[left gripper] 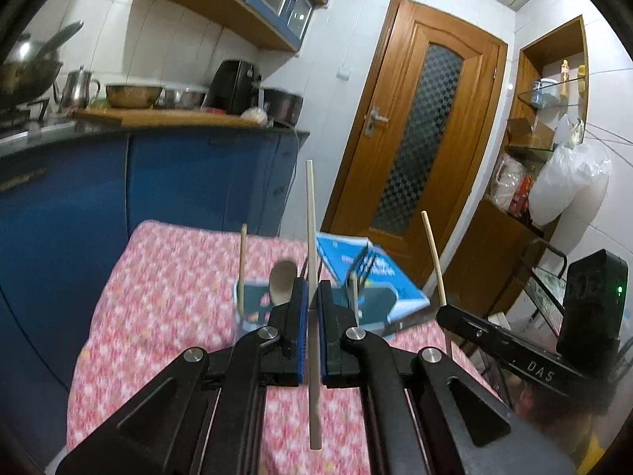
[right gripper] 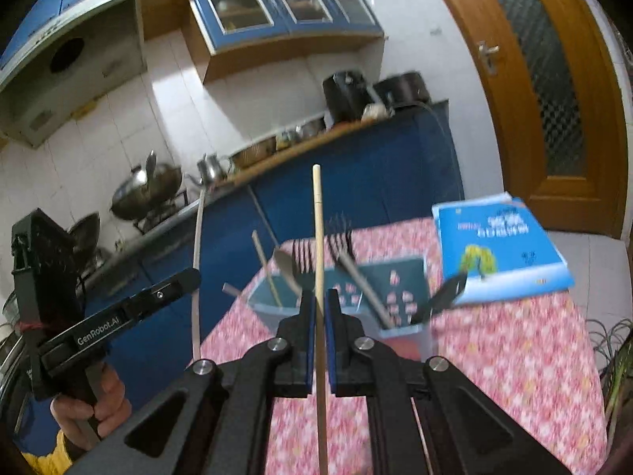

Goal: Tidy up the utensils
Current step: 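Lift both chopsticks upright and carry them above the caddy with both tools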

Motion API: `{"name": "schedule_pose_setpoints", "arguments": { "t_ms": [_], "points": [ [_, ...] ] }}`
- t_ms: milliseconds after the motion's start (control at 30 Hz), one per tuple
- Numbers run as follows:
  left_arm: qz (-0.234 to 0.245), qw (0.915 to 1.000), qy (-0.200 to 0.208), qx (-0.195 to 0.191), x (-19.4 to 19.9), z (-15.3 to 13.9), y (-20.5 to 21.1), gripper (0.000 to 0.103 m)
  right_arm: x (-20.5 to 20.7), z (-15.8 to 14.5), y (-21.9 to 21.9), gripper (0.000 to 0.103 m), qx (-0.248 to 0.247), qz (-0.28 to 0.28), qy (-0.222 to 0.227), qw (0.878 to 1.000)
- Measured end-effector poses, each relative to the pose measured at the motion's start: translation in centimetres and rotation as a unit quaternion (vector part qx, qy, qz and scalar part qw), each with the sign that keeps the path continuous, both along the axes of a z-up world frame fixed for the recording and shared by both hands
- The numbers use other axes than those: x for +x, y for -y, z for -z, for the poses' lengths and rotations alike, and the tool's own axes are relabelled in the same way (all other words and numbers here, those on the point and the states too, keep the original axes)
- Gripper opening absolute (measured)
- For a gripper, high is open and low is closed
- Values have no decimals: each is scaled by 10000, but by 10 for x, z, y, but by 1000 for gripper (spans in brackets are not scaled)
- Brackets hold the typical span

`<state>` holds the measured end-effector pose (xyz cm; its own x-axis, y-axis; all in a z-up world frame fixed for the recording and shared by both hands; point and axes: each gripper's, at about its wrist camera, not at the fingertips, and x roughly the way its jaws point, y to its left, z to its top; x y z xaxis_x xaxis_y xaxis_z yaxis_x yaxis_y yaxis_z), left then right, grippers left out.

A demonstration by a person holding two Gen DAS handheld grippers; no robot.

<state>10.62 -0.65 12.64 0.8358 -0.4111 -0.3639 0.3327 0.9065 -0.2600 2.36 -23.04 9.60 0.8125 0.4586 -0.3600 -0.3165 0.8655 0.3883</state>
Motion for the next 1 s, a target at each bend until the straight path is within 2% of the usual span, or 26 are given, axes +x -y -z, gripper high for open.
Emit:
{"name": "schedule_pose_setpoints", "arguments": {
  "t_ms": [267, 433, 800, 1000],
  "points": [
    [-188, 9990, 409, 49, 30, -10, 8, 3, 31, -5, 3, 6, 81, 337, 528, 9980],
    [-321, 9971, 695, -16, 44, -10, 6, 3, 44, -9, 2, 6, -32, 581, 851, 9947],
    [-615, 9912, 1173, 59, 71, 13, 15, 3, 64, -3, -4, 6, -322, 892, 1225, 9879],
    [-650, 9904, 1193, 239, 79, 32, 21, 3, 72, 8, -13, 6, -716, 964, 1289, 9844]
  ]
}}
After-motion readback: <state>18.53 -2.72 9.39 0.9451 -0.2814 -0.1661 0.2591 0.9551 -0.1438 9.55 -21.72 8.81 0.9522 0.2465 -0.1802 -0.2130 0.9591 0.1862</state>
